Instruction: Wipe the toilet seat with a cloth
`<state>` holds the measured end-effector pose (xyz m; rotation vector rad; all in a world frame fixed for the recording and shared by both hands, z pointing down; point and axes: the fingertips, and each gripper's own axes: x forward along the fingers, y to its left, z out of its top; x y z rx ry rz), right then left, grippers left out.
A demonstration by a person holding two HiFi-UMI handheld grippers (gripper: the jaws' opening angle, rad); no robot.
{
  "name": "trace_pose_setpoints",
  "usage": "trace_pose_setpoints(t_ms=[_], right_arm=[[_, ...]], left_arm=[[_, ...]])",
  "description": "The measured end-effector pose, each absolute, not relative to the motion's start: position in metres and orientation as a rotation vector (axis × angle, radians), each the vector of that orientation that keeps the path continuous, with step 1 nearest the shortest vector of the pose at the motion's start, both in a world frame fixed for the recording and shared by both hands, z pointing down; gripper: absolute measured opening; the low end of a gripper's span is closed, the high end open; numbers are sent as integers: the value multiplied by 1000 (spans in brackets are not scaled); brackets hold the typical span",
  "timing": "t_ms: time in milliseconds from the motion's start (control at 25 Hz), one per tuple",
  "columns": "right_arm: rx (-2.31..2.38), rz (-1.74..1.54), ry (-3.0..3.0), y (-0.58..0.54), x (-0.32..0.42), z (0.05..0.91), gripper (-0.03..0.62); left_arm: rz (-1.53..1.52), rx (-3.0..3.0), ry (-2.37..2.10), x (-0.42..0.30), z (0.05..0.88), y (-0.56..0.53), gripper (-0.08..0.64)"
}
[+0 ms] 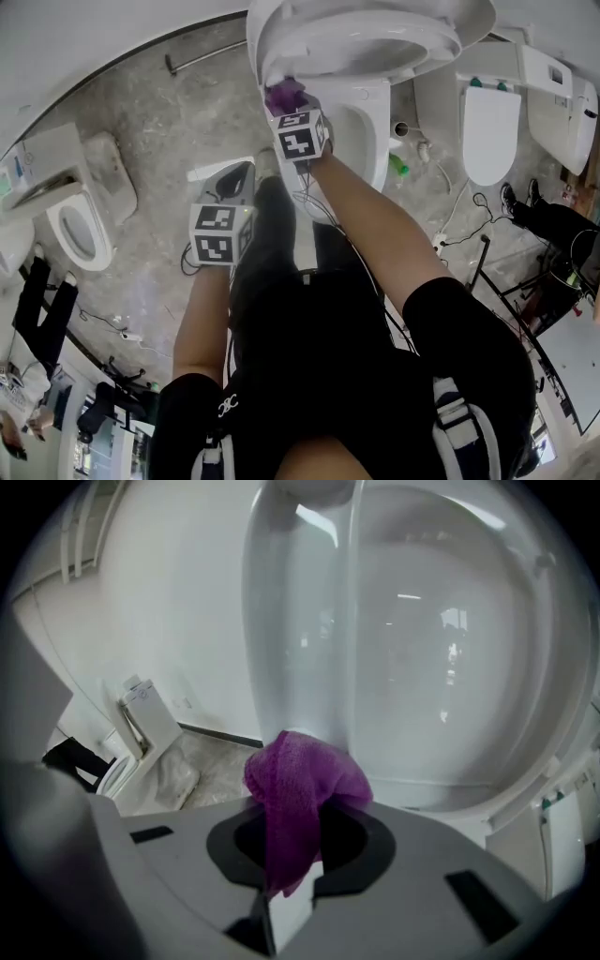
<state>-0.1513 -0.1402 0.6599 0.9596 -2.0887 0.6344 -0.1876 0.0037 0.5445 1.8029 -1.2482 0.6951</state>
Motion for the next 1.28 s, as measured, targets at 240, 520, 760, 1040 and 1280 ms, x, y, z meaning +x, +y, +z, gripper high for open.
trace_pose_setpoints(t_ms=[240,520,760,1040,1280], right_arm=[[908,586,-2121,-155,-163,690,61],[842,591,-2150,-157,-154,717,61],[856,631,-2154,-164,-118,734,61],[914,652,-2093,-180,-46,755,61],[1074,709,-1981,-217,52,763,61]], left_arm=[[719,1761,-1268,-175,565,20,-6],[728,1728,-1284,-140,578,31,-6],[738,1732,-1304,-103,580,18,-6],[749,1760,-1312,-56,578,-5,-8],[785,1780,-1296,-19,574,-23,-8]])
